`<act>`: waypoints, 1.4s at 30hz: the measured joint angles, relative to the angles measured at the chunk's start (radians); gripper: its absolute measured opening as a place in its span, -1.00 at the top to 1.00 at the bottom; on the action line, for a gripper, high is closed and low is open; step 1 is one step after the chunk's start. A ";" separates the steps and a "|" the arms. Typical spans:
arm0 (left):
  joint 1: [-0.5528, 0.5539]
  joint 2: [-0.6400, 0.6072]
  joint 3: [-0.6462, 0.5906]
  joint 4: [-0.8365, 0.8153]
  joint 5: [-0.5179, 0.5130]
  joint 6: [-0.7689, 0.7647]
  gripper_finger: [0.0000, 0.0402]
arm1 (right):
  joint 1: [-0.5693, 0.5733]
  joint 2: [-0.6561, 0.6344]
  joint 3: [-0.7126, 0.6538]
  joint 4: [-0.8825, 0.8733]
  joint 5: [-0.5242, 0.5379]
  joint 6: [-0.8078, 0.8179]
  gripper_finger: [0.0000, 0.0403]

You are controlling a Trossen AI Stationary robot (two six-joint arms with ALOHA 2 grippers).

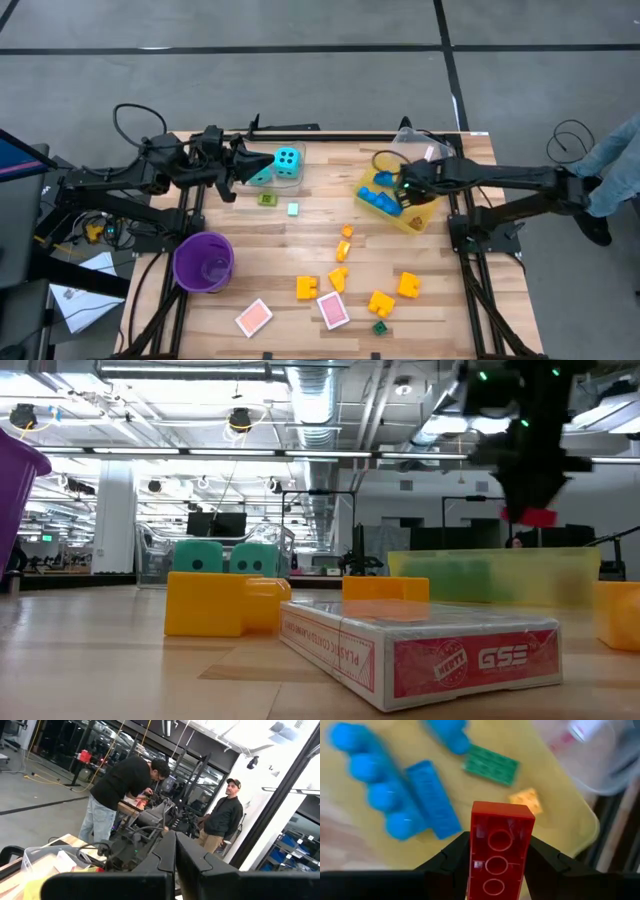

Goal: Pick & Place Toys
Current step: Put the red game piece into the yellow bin, then put the yellow game piece into the yellow bin

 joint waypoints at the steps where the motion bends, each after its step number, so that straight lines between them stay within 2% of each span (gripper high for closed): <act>1: 0.000 0.000 0.000 0.000 0.000 0.000 1.00 | -0.023 -0.026 -0.030 0.006 -0.011 0.001 0.31; 5: 0.000 0.014 0.001 0.011 0.000 0.000 1.00 | -0.088 -0.105 -0.123 0.065 -0.040 -0.007 0.31; 10: 0.000 0.048 0.001 0.039 -0.005 0.000 1.00 | -0.133 -0.128 -0.190 0.101 -0.041 -0.012 0.31; 20: 0.000 0.126 0.000 0.112 -0.004 0.000 1.00 | -0.150 -0.129 -0.215 0.182 -0.038 -0.012 0.30; 33: 0.000 0.118 0.000 0.136 0.013 -0.001 1.00 | -0.146 -0.130 -0.215 0.193 -0.036 -0.015 -0.12; 38: 0.000 0.118 0.000 0.137 0.019 -0.001 1.00 | -0.118 -0.168 -0.215 0.211 -0.037 -0.014 -0.17; 42: 0.000 0.118 0.000 0.138 0.019 -0.001 1.00 | -0.079 -0.255 -0.215 0.269 -0.039 -0.012 -0.18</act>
